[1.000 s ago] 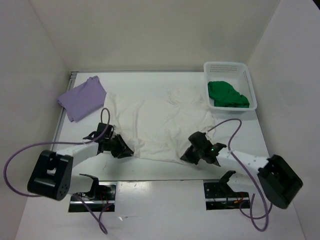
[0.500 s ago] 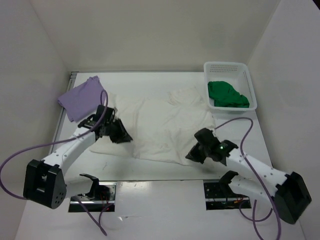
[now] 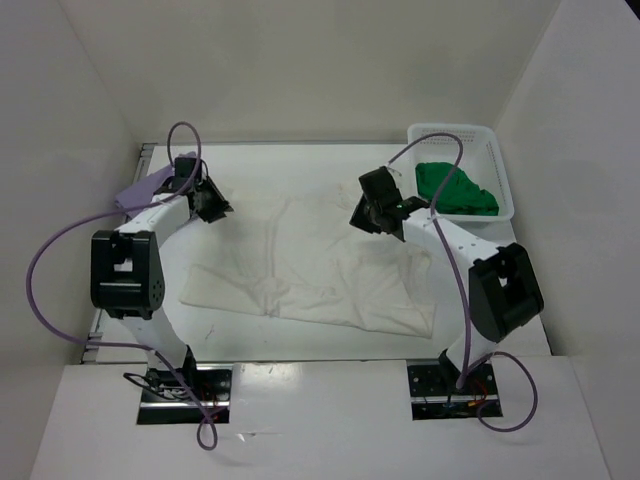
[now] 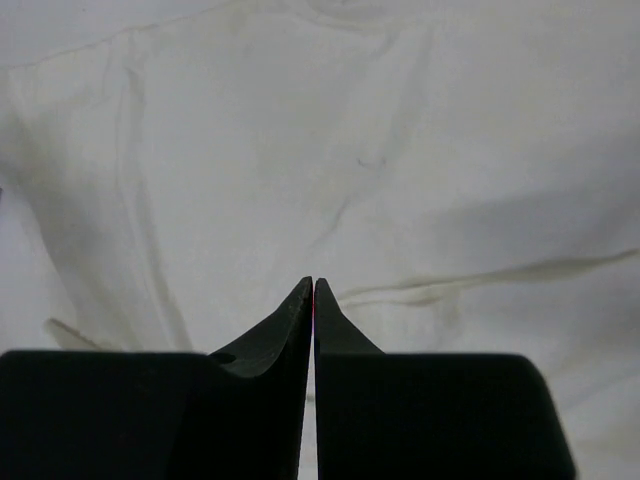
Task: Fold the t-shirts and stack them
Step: Pick up the 1/3-folded T-shirt from the center of the board.
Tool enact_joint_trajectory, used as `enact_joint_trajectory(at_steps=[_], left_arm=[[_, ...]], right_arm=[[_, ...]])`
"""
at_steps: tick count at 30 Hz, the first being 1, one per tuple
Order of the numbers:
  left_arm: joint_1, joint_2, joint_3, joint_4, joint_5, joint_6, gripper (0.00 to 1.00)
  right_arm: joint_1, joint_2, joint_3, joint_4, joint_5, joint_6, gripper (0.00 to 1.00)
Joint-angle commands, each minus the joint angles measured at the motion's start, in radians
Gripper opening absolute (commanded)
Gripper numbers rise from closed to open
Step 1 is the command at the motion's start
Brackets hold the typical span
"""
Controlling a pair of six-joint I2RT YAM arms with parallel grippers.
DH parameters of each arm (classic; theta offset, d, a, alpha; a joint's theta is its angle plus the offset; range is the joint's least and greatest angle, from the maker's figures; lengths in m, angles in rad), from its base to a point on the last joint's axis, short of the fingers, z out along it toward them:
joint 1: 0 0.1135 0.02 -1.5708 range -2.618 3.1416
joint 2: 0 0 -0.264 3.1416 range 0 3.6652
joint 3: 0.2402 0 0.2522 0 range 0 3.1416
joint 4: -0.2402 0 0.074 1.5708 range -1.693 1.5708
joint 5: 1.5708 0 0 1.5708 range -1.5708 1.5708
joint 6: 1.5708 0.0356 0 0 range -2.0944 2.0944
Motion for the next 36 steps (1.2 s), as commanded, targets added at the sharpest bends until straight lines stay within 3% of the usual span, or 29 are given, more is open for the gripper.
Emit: enact_joint_trajectory(at_steps=[1,2,9,20,36], left_arm=[[0.056,0.062,0.106,0.101,-0.111,0.032,0.39],[0.065,0.107,0.130,0.101,-0.128,0.049,0.45],[0.083,0.326,0.389,0.078,-0.271,0.158,0.56],[0.093,0.457,0.528,0.087,-0.226,0.213,0.59],[0.093,0.500,0.534,0.159,-0.127,0.232,0.50]], right_arm=[[-0.012,0.079,0.083,0.067,0.020,-0.122,0.06],[-0.023,0.095,0.112,0.076,0.020,-0.132,0.08],[-0.054,0.218,0.235,0.078,0.000,-0.181,0.08],[-0.075,0.271,0.288,0.089,-0.068,-0.201,0.09],[-0.075,0.271,0.218,0.119,-0.097,-0.182,0.09]])
